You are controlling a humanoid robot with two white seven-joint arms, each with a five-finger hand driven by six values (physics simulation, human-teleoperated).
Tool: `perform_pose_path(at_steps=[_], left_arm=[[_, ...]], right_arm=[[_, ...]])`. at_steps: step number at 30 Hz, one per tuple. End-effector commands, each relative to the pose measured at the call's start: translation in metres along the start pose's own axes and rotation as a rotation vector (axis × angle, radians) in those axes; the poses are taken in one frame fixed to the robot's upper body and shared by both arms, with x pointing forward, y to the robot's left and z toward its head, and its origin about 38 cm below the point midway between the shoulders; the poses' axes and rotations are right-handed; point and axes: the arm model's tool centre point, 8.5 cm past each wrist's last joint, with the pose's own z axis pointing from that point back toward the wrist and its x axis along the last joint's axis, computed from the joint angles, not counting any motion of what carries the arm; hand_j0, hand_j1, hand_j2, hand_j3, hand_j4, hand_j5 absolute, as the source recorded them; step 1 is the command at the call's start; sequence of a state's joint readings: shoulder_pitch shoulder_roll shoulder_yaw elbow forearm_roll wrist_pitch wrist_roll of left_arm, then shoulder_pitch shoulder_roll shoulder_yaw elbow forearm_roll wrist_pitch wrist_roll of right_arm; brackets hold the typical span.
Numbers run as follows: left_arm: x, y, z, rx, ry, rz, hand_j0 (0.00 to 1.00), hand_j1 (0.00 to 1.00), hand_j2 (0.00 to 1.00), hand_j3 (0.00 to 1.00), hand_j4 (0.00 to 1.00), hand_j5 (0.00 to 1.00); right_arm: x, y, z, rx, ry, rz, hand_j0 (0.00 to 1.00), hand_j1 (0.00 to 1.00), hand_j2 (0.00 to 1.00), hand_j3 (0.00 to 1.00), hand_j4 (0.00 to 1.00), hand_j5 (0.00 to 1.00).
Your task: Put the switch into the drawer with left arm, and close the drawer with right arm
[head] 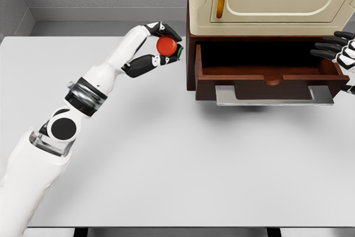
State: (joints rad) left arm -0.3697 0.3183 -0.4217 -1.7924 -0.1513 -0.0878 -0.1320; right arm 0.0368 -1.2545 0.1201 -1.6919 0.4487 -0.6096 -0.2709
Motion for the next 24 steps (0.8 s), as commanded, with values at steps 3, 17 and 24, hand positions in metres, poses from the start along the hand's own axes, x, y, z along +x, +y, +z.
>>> perform_pose_path(at_steps=[3, 17, 24], left_arm=[[0.008, -0.005, -0.006, -0.014, -0.025, 0.004, 0.43, 0.43, 0.43, 0.43, 0.43, 0.43], [0.038, -0.028, -0.036, -0.036, -0.108, -0.023, 0.43, 0.43, 0.43, 0.43, 0.43, 0.43], [0.044, -0.028, -0.045, -0.025, -0.122, -0.042, 0.43, 0.43, 0.43, 0.43, 0.43, 0.43]], right_arm=[[0.0, -0.001, 0.0, -0.003, 0.0, -0.003, 1.0, 1.0, 1.0, 1.0, 1.0, 1.0], [-0.002, 0.0, 0.002, 0.001, 0.007, -0.004, 1.0, 1.0, 1.0, 1.0, 1.0, 1.0], [-0.003, 0.0, 0.002, 0.0, 0.008, -0.003, 1.0, 1.0, 1.0, 1.0, 1.0, 1.0]])
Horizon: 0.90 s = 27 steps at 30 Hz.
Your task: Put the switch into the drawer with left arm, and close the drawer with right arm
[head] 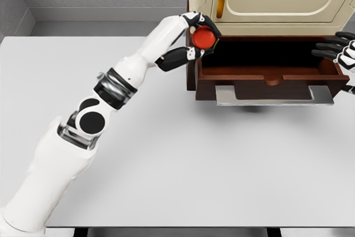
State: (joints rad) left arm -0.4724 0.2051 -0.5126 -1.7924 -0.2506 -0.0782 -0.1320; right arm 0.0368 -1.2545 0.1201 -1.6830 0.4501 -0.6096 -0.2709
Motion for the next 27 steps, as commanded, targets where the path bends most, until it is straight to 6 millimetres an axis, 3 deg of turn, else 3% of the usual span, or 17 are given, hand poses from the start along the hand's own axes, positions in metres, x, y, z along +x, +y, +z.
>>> perform_pose_path(at_steps=[1, 10, 27], left_arm=[[0.002, -0.008, -0.005, -0.012, -0.003, -0.002, 0.43, 0.43, 0.43, 0.43, 0.43, 0.43], [-0.01, -0.027, -0.024, -0.033, 0.041, -0.052, 0.43, 0.43, 0.43, 0.43, 0.43, 0.43], [-0.006, -0.053, -0.05, -0.065, 0.043, -0.113, 0.43, 0.43, 0.43, 0.43, 0.43, 0.43]], right_arm=[[0.0, -0.001, 0.0, -0.003, 0.0, -0.004, 1.0, 1.0, 1.0, 1.0, 1.0, 1.0], [0.0, -0.001, 0.0, -0.004, 0.0, -0.004, 1.0, 1.0, 1.0, 1.0, 1.0, 1.0], [0.0, -0.001, 0.0, -0.003, 0.0, -0.004, 1.0, 1.0, 1.0, 1.0, 1.0, 1.0]])
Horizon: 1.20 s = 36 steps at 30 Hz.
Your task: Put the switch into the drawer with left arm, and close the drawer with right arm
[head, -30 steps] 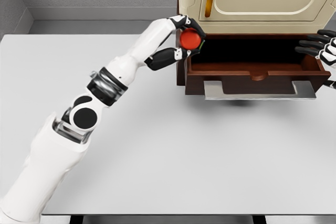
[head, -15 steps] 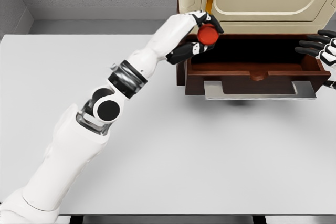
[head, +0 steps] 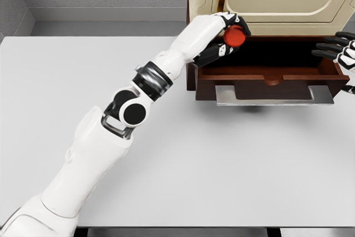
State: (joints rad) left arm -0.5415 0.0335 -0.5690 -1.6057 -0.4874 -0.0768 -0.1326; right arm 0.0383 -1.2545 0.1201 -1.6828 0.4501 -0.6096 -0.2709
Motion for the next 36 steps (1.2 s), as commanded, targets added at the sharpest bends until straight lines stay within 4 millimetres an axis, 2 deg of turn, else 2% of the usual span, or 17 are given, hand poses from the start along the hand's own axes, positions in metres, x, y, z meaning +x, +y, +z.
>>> perform_pose_path(at_steps=[1, 13, 14, 15, 16, 19, 21, 35, 36], left_arm=[[0.001, -0.007, -0.002, -0.014, 0.003, -0.002, 0.43, 0.43, 0.43, 0.43, 0.43, 0.43], [-0.003, -0.009, -0.004, -0.026, 0.018, -0.062, 0.45, 0.45, 0.45, 0.45, 0.45, 0.45], [-0.002, -0.011, -0.005, -0.032, 0.014, -0.063, 0.5, 0.5, 0.5, 0.5, 0.5, 0.5], [-0.002, -0.011, -0.005, -0.031, 0.014, -0.065, 0.61, 0.61, 0.61, 0.61, 0.61, 0.61], [-0.003, -0.01, -0.004, -0.03, 0.015, -0.064, 0.8, 0.8, 0.8, 0.8, 0.8, 0.8], [-0.004, -0.009, -0.004, -0.028, 0.019, -0.067, 0.94, 0.94, 0.94, 0.94, 0.94, 0.94], [-0.006, -0.008, -0.003, -0.029, 0.023, -0.08, 0.99, 0.99, 0.99, 0.99, 0.99, 0.99], [0.0, -0.005, -0.005, -0.031, 0.002, -0.17, 1.0, 1.0, 1.0, 1.0, 1.0, 1.0], [0.006, -0.003, -0.004, -0.027, -0.029, -0.192, 1.0, 1.0, 1.0, 1.0, 1.0, 1.0]], right_arm=[[0.0, -0.001, 0.0, -0.005, 0.0, -0.003, 1.0, 1.0, 1.0, 1.0, 1.0, 1.0], [0.0, -0.001, 0.0, -0.006, 0.0, -0.004, 1.0, 1.0, 1.0, 1.0, 1.0, 1.0], [0.0, -0.001, 0.0, -0.006, 0.0, -0.004, 1.0, 1.0, 1.0, 1.0, 1.0, 1.0], [0.0, -0.001, 0.0, -0.006, 0.0, -0.004, 1.0, 1.0, 1.0, 1.0, 1.0, 1.0], [0.0, -0.001, 0.0, -0.004, 0.0, -0.004, 1.0, 1.0, 1.0, 1.0, 1.0, 1.0], [0.0, -0.001, 0.0, -0.005, 0.0, -0.003, 1.0, 1.0, 1.0, 1.0, 1.0, 1.0], [0.0, -0.001, 0.0, -0.006, 0.0, -0.004, 1.0, 1.0, 1.0, 1.0, 1.0, 1.0], [-0.001, -0.001, 0.0, -0.002, 0.001, -0.003, 1.0, 1.0, 1.0, 1.0, 1.0, 1.0], [-0.001, -0.001, 0.0, -0.002, 0.001, -0.003, 1.0, 1.0, 1.0, 1.0, 1.0, 1.0]])
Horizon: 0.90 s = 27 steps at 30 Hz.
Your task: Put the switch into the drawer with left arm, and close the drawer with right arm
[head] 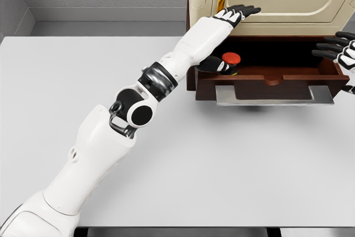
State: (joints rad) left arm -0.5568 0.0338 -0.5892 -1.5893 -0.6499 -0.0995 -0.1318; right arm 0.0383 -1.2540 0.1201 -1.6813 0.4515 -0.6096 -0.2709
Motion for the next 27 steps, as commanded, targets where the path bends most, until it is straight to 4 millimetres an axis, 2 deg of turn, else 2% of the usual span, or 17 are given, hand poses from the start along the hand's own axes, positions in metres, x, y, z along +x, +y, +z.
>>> perform_pose_path(at_steps=[1, 2, 5, 9, 13, 15, 19, 21, 23, 27], left_arm=[[0.01, 0.007, 0.001, 0.016, -0.07, -0.059, 1.0, 1.0, 1.0, 1.0, 1.0, 1.0], [0.019, 0.016, 0.002, 0.04, -0.131, -0.097, 1.0, 1.0, 1.0, 1.0, 1.0, 1.0], [0.027, 0.046, 0.012, 0.126, -0.253, -0.142, 1.0, 1.0, 1.0, 1.0, 1.0, 1.0], [0.02, 0.076, 0.02, 0.217, -0.249, -0.164, 1.0, 1.0, 1.0, 1.0, 1.0, 1.0], [0.019, 0.065, 0.017, 0.188, -0.241, -0.156, 1.0, 1.0, 1.0, 1.0, 1.0, 1.0], [0.011, 0.04, 0.01, 0.117, -0.221, -0.128, 1.0, 1.0, 1.0, 1.0, 1.0, 1.0], [0.008, 0.029, -0.001, 0.086, -0.226, -0.11, 1.0, 1.0, 1.0, 1.0, 1.0, 1.0], [0.01, 0.031, -0.002, 0.091, -0.232, -0.112, 1.0, 1.0, 1.0, 1.0, 1.0, 1.0], [0.014, 0.041, 0.0, 0.12, -0.242, -0.118, 1.0, 1.0, 1.0, 1.0, 1.0, 1.0], [0.033, 0.076, 0.018, 0.229, -0.286, -0.156, 1.0, 1.0, 1.0, 1.0, 1.0, 1.0]], right_arm=[[0.0, -0.002, 0.0, -0.004, 0.0, -0.003, 1.0, 1.0, 1.0, 1.0, 1.0, 1.0], [0.0, -0.002, 0.0, -0.004, 0.0, -0.003, 1.0, 1.0, 1.0, 1.0, 1.0, 1.0], [0.0, -0.002, 0.0, -0.004, 0.0, -0.003, 1.0, 1.0, 1.0, 1.0, 1.0, 1.0], [0.0, -0.001, 0.0, -0.003, 0.0, -0.004, 1.0, 1.0, 1.0, 1.0, 1.0, 1.0], [0.0, -0.001, 0.0, -0.003, 0.0, -0.004, 1.0, 1.0, 1.0, 1.0, 1.0, 1.0], [0.0, -0.002, 0.0, -0.004, 0.0, -0.003, 1.0, 1.0, 1.0, 1.0, 1.0, 1.0], [-0.003, 0.0, 0.002, 0.001, 0.01, -0.004, 1.0, 1.0, 1.0, 1.0, 1.0, 1.0], [-0.005, 0.0, 0.003, 0.006, 0.017, 0.0, 1.0, 1.0, 1.0, 1.0, 1.0, 1.0], [-0.007, 0.001, 0.005, 0.011, 0.024, 0.0, 1.0, 1.0, 1.0, 1.0, 1.0, 1.0], [-0.007, 0.001, 0.004, 0.009, 0.022, 0.001, 1.0, 1.0, 1.0, 1.0, 1.0, 1.0]])
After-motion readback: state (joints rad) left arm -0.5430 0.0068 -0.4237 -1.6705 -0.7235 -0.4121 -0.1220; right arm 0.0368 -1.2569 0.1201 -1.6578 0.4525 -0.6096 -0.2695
